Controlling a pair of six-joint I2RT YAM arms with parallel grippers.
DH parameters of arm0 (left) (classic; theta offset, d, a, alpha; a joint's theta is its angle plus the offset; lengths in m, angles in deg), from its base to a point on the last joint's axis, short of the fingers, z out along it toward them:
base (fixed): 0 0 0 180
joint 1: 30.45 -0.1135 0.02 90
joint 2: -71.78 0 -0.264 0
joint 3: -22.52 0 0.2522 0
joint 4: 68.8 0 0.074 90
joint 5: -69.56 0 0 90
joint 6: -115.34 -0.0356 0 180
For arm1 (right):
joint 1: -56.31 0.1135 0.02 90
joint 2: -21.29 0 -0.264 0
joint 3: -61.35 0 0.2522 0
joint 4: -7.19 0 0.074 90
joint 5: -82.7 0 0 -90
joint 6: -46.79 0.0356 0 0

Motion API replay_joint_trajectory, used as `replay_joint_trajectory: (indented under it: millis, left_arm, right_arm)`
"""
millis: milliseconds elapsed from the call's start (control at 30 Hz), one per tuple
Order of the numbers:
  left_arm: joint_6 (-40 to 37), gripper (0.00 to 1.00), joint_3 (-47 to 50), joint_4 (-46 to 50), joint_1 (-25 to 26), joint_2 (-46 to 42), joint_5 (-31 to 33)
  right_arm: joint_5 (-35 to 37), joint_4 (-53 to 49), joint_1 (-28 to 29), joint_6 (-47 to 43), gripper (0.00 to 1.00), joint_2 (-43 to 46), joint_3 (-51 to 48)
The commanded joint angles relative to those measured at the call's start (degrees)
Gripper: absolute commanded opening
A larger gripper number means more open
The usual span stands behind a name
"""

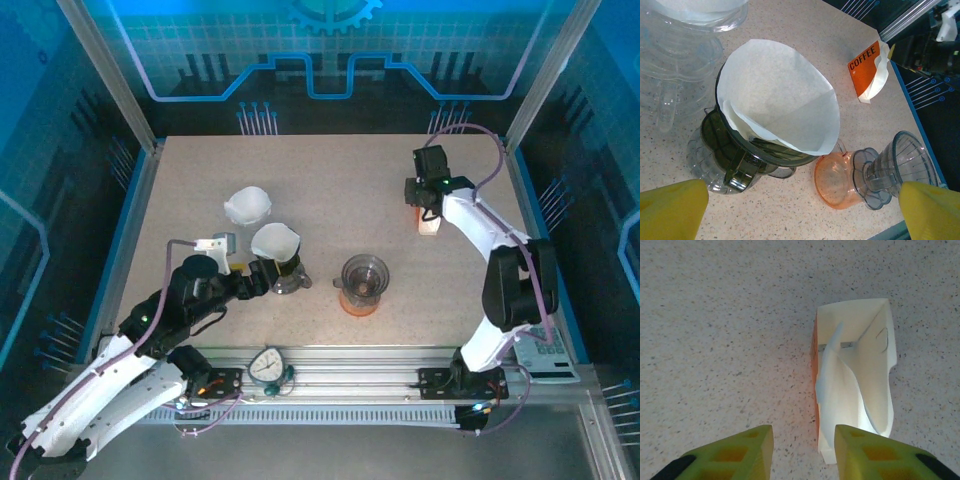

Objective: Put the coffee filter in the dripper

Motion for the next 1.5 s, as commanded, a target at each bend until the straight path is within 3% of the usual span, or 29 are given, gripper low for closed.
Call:
replay_joint_trajectory:
  millis: [0, 833, 1133, 1467]
  left_arm:
    - [-0.6, 0.99, -0.5, -1.5, -0.5, 0.1, 0.9]
    - [-1.6, 0.99, -0.8, -0.8, -0.6, 0.1, 1.5]
    - [-1.5, 0.99, -0.6, -0.9, -0.7, 0.1, 1.4]
    - [-1.2, 0.99, -0.8, -1.0, -0.7, 0.2, 1.0]
  right_arm:
    - [2.5, -1.4, -1.3, 0.5, 0.35, -2.9, 3.0]
    - [6.0, -4.2, -1.5, -0.3, 0.16, -10.5, 8.5]
    - [5.9, -2.8, -1.4, -0.8, 0.00, -7.7, 6.8]
    - [6.8, -1.9, -1.0, 0.1, 0.00, 0.6, 2.4]
